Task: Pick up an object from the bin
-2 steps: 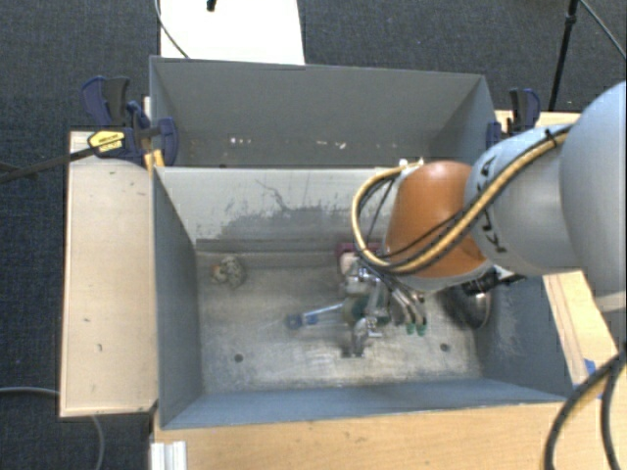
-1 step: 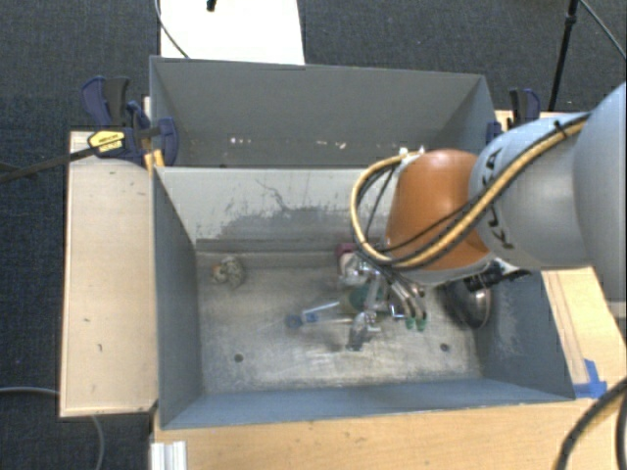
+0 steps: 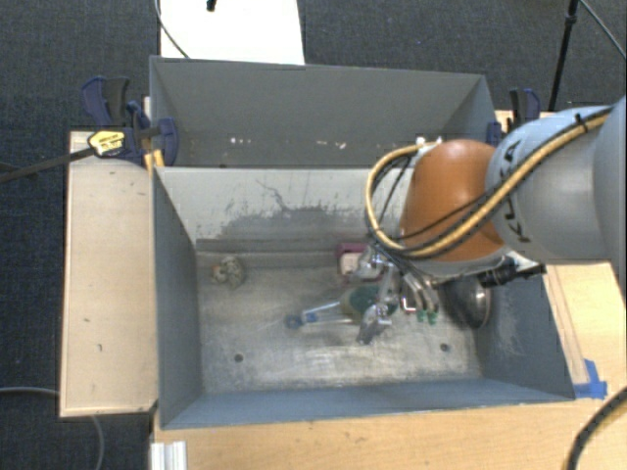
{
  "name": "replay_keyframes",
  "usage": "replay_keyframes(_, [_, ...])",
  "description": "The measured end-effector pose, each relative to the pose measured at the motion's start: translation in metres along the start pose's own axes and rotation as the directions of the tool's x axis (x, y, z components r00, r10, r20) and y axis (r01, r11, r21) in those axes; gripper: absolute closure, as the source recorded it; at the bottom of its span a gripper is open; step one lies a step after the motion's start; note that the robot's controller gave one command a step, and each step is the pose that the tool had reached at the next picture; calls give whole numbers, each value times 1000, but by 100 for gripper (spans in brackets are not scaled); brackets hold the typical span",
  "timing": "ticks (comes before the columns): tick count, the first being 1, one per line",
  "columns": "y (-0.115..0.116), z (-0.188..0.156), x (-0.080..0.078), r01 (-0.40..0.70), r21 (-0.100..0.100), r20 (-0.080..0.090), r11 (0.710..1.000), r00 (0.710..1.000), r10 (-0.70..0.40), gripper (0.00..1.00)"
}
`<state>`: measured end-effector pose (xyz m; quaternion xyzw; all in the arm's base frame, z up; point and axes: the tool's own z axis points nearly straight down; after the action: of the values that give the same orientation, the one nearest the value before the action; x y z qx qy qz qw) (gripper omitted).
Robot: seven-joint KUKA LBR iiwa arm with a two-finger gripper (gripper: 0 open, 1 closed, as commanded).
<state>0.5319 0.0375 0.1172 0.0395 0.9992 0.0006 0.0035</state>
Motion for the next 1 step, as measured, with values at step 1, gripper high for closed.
replay_keyframes(1, [-4,44,-5,-159,0,-5,987,987,159,0])
